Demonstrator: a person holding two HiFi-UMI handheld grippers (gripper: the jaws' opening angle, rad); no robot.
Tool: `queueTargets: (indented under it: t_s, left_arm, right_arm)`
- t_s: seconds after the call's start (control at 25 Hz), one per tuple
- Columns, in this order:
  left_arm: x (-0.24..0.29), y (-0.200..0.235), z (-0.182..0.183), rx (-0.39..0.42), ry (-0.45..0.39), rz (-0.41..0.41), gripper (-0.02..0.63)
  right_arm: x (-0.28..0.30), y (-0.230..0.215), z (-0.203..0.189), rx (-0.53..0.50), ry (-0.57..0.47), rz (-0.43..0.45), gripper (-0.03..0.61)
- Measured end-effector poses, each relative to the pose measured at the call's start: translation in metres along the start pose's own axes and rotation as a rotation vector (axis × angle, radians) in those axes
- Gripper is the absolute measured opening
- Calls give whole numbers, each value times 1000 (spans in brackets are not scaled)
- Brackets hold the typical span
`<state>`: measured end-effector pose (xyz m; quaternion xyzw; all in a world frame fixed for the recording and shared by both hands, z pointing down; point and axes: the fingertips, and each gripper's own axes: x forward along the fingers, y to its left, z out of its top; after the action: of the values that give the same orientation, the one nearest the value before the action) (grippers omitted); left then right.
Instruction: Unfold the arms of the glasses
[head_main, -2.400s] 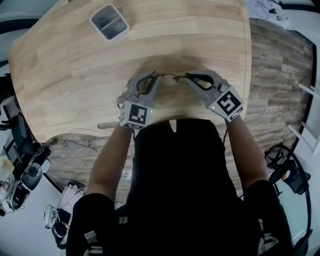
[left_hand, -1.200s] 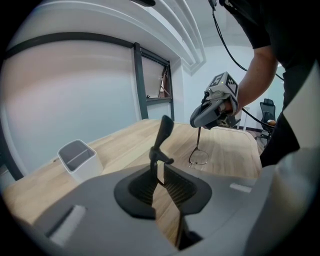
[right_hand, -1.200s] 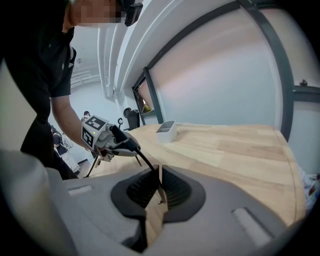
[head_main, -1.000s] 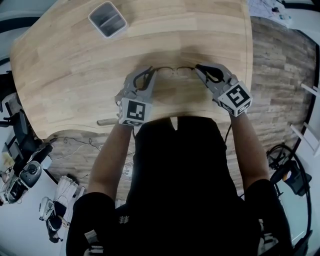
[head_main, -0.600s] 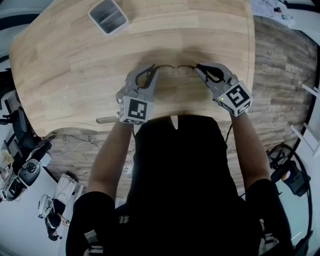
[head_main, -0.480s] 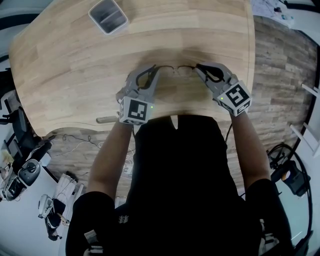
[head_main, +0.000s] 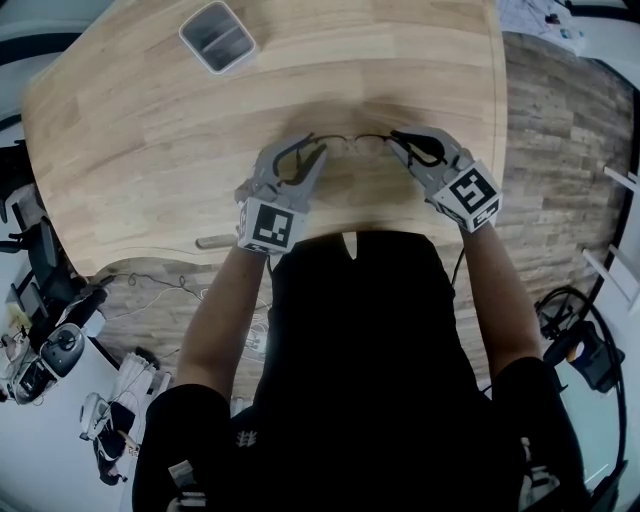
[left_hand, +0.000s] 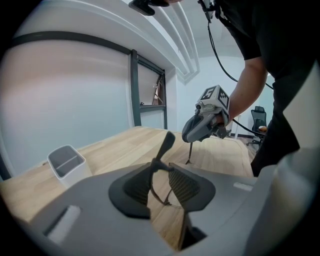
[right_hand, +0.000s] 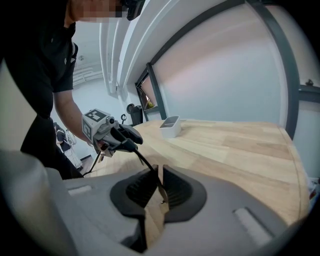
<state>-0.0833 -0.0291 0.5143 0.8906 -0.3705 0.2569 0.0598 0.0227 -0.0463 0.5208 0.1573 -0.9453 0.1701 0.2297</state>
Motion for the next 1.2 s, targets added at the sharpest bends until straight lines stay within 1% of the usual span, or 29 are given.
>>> queueTargets:
  t_s: [0.12, 0.24, 0.44, 0.52, 0.88, 1.2]
  left_arm:
    - [0, -3, 1, 5, 0, 0, 114]
    - [-3, -3, 6, 9, -3, -3, 118]
    - [-5, -4, 14, 20, -15, 0, 121]
    - [-7, -7, 17, 23, -20, 1, 123]
    - [-17, -6, 29, 35, -33, 10, 124]
    - [-29, -13, 45, 71, -57, -4, 127]
  right_arm:
    - [-2, 6, 0, -13, 0, 22, 49]
    - [-4, 8, 3, -27, 0, 19, 63]
    - [-8, 11, 6, -52, 5, 21, 120]
    - [-12, 12, 7, -62, 1, 20, 133]
    - [-22, 21, 18, -86, -6, 37, 137]
    - [-25, 39, 31, -117, -11, 45, 141]
